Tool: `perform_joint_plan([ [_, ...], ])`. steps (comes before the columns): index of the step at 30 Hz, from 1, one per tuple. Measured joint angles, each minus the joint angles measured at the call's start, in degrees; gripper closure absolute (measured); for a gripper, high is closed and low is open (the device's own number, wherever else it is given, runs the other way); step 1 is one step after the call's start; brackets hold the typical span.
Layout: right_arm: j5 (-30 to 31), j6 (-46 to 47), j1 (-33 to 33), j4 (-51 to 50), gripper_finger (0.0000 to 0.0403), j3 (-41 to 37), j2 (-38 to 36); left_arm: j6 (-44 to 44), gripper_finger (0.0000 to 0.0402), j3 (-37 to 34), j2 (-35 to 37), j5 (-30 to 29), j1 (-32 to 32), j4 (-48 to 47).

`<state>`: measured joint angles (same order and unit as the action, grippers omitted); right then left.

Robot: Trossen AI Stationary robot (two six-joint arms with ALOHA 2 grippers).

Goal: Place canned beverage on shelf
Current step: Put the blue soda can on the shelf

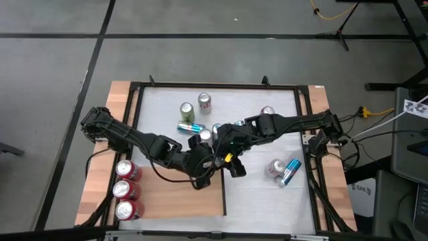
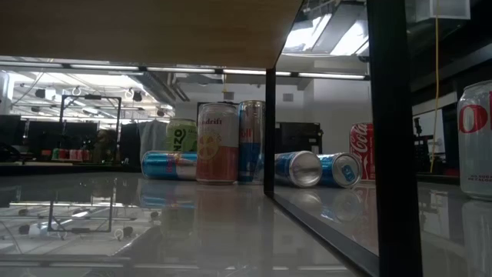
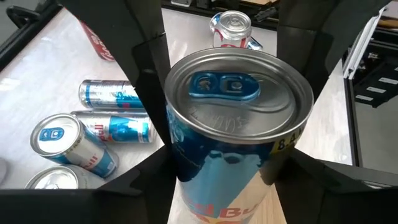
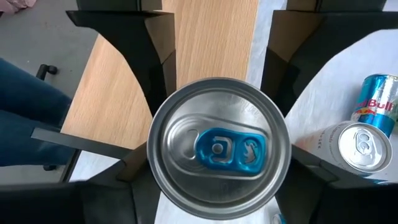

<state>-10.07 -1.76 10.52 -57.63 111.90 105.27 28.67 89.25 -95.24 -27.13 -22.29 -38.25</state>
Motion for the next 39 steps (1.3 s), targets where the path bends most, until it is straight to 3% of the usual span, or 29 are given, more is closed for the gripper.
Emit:
perform_joint_plan([
  [7, 0.0, 0.3, 0.0, -0.1, 0.0127, 0.0, -0.5, -0.4, 0.0194, 0.0, 0.0, -3.7, -2.1, 0.2],
  [23, 1.4, 0.4, -0.1, -4.4, 0.0132, 9.7, -1.6, 4.4, 0.0195, 0.0, 5.2, -14.0, -7.3, -3.8],
  [33, 2.4, 0.4, -0.1, -7.4, 0.0132, 17.1, -1.7, 23.4, 0.0195, 0.0, 7.3, -31.4, -15.7, -15.5],
  [39, 3.5, 0.4, 0.0, -6.9, 0.0132, 17.9, -1.6, 32.3, 0.0195, 0.0, 6.8, -35.1, -19.8, -20.1],
])
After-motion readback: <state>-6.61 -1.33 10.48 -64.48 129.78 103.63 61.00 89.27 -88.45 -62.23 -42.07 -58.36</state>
